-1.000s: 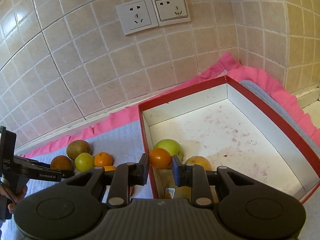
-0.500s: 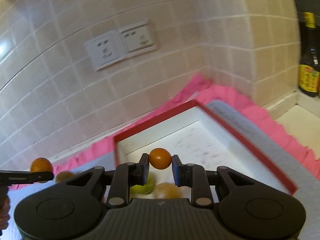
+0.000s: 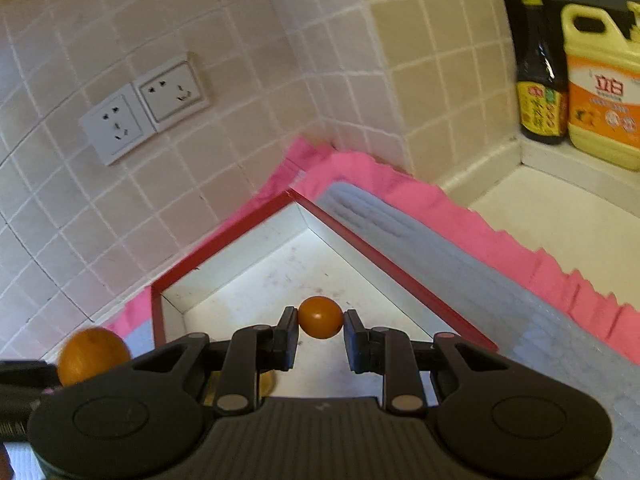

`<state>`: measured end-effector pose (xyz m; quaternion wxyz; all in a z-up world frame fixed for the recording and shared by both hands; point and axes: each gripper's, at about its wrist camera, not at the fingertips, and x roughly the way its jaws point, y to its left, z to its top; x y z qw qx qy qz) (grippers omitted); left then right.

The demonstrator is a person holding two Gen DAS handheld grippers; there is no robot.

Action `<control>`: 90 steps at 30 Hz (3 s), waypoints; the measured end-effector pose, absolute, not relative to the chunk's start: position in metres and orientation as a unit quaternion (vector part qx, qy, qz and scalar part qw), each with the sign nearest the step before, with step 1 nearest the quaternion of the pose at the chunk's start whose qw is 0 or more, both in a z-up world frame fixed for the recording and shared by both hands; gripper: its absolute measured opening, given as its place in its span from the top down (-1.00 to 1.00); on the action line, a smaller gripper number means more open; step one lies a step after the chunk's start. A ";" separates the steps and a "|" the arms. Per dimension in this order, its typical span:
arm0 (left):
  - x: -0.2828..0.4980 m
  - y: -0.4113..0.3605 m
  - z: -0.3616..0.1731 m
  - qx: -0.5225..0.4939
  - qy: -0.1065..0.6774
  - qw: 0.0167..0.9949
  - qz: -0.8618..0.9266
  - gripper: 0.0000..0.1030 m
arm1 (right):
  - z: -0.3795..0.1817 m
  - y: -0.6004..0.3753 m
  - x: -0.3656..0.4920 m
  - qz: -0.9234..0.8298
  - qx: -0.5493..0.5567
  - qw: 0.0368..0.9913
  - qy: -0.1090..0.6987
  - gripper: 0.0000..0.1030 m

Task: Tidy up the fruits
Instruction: 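Drop the orange into the box with left while right releases the mandarin there, then move both grippers back to the fruit and grasp a brown kiwi with left, then grasp a green apple with right gripper while left holds the kiwi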

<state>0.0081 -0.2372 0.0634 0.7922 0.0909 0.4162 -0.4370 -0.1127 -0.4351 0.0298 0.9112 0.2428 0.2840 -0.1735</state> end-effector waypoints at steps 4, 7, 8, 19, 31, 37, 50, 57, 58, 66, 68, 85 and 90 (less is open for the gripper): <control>-0.002 -0.259 0.050 0.102 0.435 0.775 -0.447 -0.24 | 0.028 -0.439 -0.118 -0.180 0.249 0.906 0.293 0.49; -0.007 -0.270 0.041 0.102 0.446 0.764 -0.455 -0.25 | 0.027 -0.441 -0.123 -0.183 0.255 0.902 0.297 0.49; -0.008 -0.272 0.040 0.103 0.447 0.762 -0.458 -0.25 | 0.026 -0.442 -0.124 -0.184 0.258 0.900 0.299 0.49; -0.017 -0.284 0.038 0.118 0.458 0.749 -0.464 -0.54 | 0.025 -0.439 -0.127 -0.194 0.261 0.896 0.304 -0.14; 0.016 -0.258 0.059 0.097 0.443 0.786 -0.420 -0.54 | 0.038 -0.432 -0.122 -0.202 0.254 0.901 0.287 -0.36; 0.043 -0.228 0.067 0.087 0.436 0.817 -0.368 -0.54 | 0.054 -0.416 -0.108 -0.192 0.239 0.911 0.275 -0.36; 0.105 -0.144 0.073 0.054 0.444 0.854 -0.265 -0.54 | 0.072 -0.351 -0.048 -0.109 0.202 0.931 0.283 -0.36; 0.134 -0.098 0.065 0.046 0.457 0.862 -0.215 -0.54 | 0.065 -0.303 -0.022 -0.050 0.185 0.932 0.307 -0.36; 0.138 -0.094 0.064 0.046 0.460 0.862 -0.208 -0.54 | 0.063 -0.295 -0.019 -0.039 0.181 0.931 0.313 -0.36; 0.164 -0.063 0.035 0.020 0.499 0.848 -0.180 -0.54 | 0.038 -0.240 -0.007 0.019 0.154 0.923 0.353 -0.36; 0.165 -0.061 0.025 0.008 0.510 0.840 -0.182 -0.54 | 0.032 -0.225 -0.005 0.031 0.138 0.921 0.362 -0.36; 0.181 -0.069 -0.025 -0.048 0.553 0.806 -0.205 -0.69 | -0.022 -0.170 0.017 0.073 0.048 0.896 0.435 -0.31; 0.181 -0.073 -0.033 -0.042 0.543 0.815 -0.198 -0.66 | -0.034 -0.176 0.025 0.064 0.055 0.896 0.435 -0.03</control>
